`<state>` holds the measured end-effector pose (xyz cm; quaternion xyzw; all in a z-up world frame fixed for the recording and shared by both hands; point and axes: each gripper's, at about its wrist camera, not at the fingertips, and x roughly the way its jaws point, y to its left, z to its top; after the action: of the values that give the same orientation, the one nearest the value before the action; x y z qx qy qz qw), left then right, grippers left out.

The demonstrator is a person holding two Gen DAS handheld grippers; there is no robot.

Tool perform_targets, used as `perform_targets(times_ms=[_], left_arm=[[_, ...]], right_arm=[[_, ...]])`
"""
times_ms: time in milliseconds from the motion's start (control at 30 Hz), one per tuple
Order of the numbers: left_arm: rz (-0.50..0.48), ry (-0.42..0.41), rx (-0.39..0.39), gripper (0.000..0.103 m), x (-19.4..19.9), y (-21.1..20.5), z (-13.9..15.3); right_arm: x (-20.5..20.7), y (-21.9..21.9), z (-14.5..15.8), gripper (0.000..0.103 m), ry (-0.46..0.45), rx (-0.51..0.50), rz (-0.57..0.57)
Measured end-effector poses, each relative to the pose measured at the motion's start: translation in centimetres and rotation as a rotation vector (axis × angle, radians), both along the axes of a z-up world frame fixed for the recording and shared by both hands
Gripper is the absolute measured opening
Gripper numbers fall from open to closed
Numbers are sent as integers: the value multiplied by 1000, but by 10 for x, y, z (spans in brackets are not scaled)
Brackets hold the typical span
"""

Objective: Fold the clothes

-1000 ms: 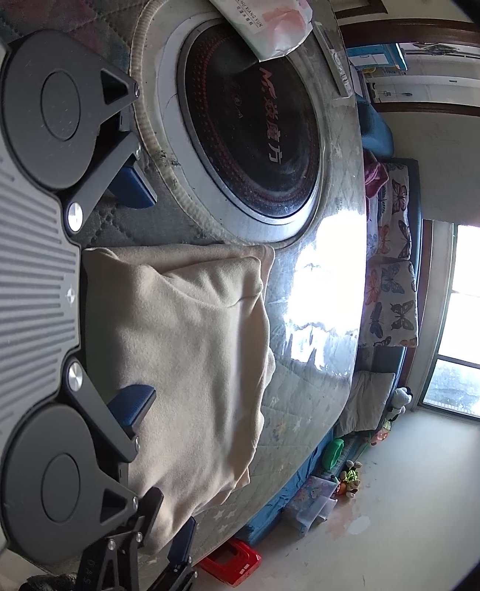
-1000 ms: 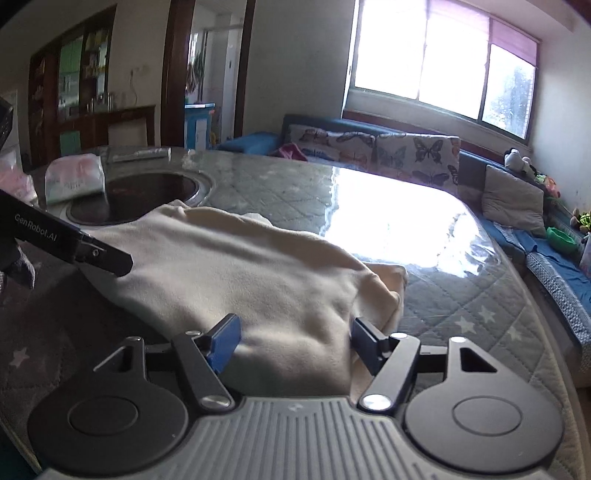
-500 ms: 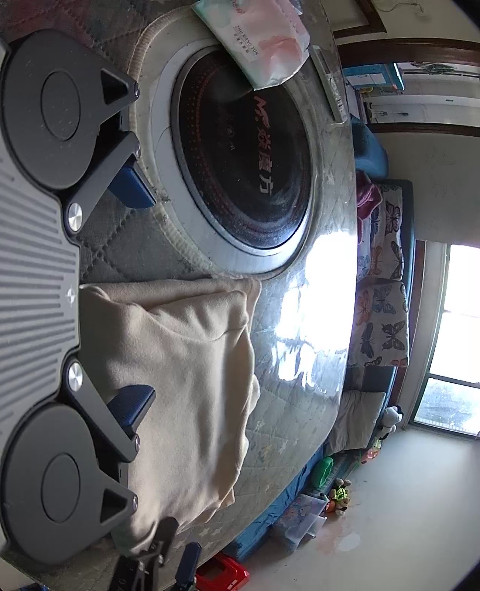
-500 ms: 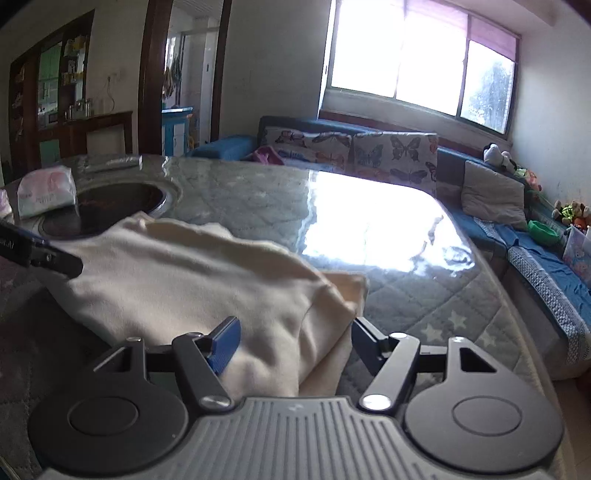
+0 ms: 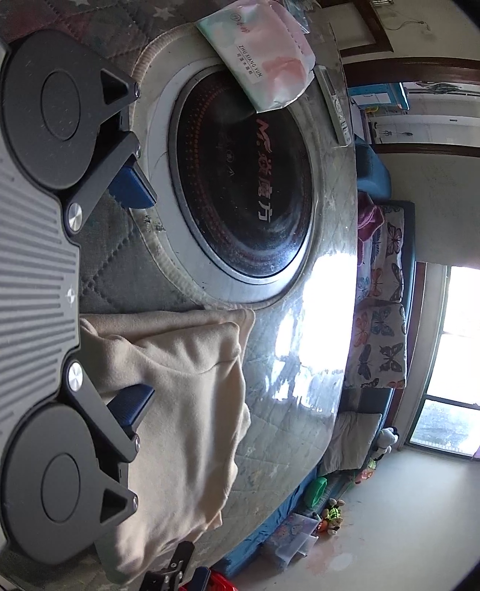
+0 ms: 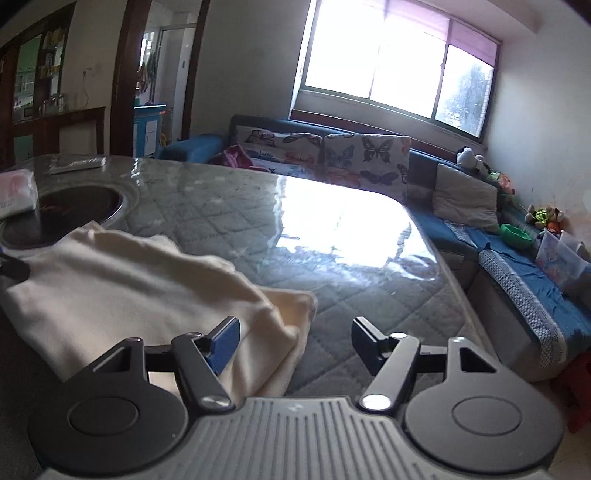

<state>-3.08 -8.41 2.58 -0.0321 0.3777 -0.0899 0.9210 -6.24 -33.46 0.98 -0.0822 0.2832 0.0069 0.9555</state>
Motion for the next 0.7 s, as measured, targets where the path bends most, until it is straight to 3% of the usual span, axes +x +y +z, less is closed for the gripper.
perform_targets(times_ms=[200, 367, 500, 700], left_arm=[[7, 18, 23, 103, 6, 0, -6], [2, 11, -14, 103, 3, 3, -1], [31, 10, 10, 103, 7, 5, -3], [29, 27, -7, 103, 10, 10, -7]], right_arm=[[34, -4, -14, 68, 85, -15, -31], [27, 0, -6, 68, 46, -27, -21], [18, 8, 1, 68, 26, -10, 17], [6, 35, 6, 67, 29, -12, 136]])
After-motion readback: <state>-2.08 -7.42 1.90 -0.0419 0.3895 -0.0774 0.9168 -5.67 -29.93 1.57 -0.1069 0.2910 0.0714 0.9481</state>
